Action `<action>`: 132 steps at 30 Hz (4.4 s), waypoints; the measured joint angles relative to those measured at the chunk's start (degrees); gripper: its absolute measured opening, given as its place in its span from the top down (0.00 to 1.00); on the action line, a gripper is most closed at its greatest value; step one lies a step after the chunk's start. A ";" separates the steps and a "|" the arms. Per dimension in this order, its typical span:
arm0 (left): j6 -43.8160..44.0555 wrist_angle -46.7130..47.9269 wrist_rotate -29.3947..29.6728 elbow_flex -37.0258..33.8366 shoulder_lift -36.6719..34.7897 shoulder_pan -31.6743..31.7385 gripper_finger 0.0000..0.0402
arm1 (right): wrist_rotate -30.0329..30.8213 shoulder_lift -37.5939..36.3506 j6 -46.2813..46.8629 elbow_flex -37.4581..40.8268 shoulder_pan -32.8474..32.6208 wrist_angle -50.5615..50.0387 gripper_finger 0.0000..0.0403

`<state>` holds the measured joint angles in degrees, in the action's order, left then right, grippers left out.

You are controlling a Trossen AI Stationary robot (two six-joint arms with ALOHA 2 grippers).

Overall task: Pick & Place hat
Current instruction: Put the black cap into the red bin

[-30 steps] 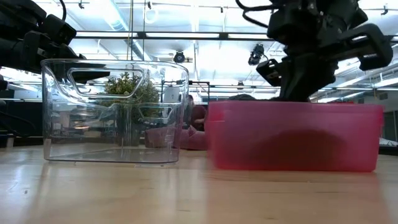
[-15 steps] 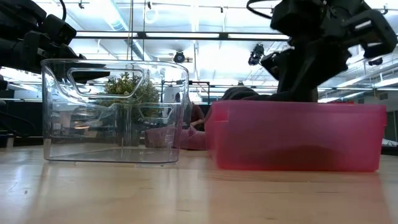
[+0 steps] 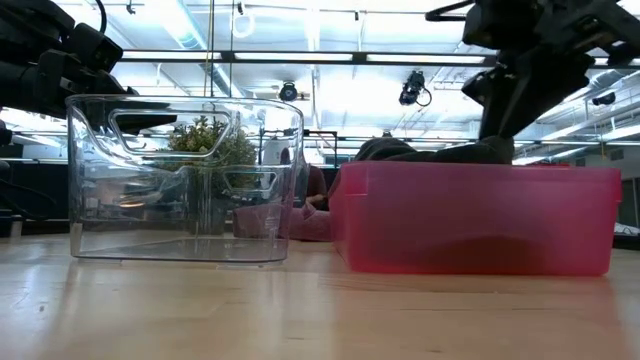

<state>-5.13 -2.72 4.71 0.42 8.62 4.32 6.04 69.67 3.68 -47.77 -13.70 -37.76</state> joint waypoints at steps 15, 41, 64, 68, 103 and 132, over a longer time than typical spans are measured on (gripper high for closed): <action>0.00 0.00 -0.01 -0.02 0.00 0.01 0.71 | 7.69 7.51 -5.38 -0.09 0.03 2.46 0.72; 0.00 0.00 0.00 -0.02 0.00 0.00 0.71 | -2.68 13.22 -7.32 0.04 5.38 6.22 0.91; 0.00 -0.02 0.00 -0.02 -0.02 0.00 0.71 | 7.99 11.32 -3.89 -0.07 7.53 21.25 0.89; 0.00 0.00 -0.01 0.00 -0.01 0.00 0.71 | 9.98 12.20 -2.40 -0.07 8.34 26.39 0.90; 0.00 0.00 0.00 0.00 0.00 0.02 0.71 | -4.37 9.01 0.67 -0.09 5.00 22.51 0.90; 0.00 0.00 0.00 -0.01 -0.01 0.01 0.71 | -8.70 20.90 3.17 -0.22 11.92 5.75 0.90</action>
<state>-5.13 -2.72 4.71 0.42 8.61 4.33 -2.66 90.57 6.85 -47.99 -1.78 -32.00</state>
